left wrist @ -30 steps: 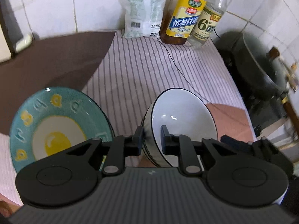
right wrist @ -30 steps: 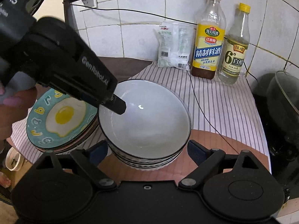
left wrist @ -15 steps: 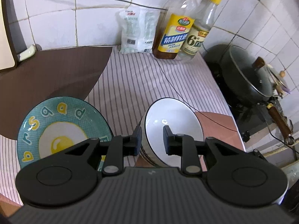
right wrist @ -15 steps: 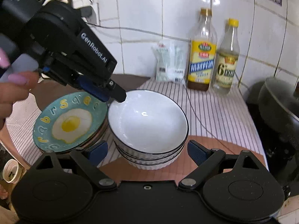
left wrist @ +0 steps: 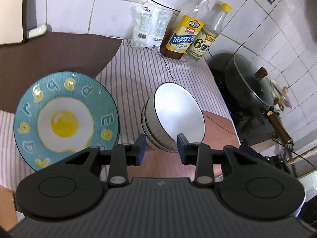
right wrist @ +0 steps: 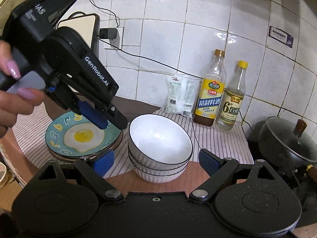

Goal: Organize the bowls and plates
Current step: 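Regrip the three stacked bowls with both grippers at the rim, then lift the bowl stack and carry it over the blue egg plate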

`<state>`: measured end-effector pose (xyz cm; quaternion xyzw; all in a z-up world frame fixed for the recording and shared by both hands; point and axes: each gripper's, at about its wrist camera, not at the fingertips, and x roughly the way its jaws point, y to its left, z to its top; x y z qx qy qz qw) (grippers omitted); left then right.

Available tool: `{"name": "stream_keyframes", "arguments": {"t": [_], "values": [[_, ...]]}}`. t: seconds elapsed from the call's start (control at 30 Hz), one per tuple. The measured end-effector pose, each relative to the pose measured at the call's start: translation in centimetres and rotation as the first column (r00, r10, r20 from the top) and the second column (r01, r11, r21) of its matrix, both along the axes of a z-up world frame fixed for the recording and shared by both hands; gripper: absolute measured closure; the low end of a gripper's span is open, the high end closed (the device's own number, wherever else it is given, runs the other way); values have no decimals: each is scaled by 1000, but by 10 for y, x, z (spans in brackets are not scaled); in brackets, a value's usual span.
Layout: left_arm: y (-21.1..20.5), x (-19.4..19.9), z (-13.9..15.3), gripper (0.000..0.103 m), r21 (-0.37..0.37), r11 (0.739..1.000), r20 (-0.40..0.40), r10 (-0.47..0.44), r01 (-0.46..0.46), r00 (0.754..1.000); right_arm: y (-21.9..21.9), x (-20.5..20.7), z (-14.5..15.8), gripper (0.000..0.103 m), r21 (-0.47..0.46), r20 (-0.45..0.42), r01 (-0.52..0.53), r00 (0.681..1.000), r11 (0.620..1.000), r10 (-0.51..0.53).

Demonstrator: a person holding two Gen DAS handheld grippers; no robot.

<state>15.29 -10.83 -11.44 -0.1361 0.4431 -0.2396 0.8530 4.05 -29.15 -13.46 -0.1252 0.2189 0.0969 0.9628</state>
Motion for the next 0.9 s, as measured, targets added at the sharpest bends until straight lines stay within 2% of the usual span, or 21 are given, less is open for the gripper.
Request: {"name": "stream_keyframes", "arguments": {"t": [0.17,0.27,0.4,0.53,0.7,0.83,0.9], "values": [[-4,-16,-18,68,-14,1000,56,2,-1,998,-3,0,-17,9,-4,-8,-3,1000,1000,3],[-4,-22,-28,63,-45,999,88,14,-10,996,-8,5,-33,9,9,-2,-13,1000,1000,13],[-5,-19,-39,60,-86,996,95,40,-31,995,-15,19,-57,9,25,-27,-2,1000,1000,2],[-3,-5,-49,53,-133,989,34,78,-73,996,-23,37,-82,8,69,-65,19,998,997,-14],[-3,17,-62,50,-209,972,-79,91,-106,993,-27,52,-104,8,110,-73,5,997,994,3],[-10,35,-67,50,-201,974,-140,76,-103,987,-24,62,-109,8,95,-45,-40,998,995,44],[-16,43,-68,50,-164,982,-158,70,-96,985,-23,66,-110,8,93,-28,-54,998,994,57]]}}
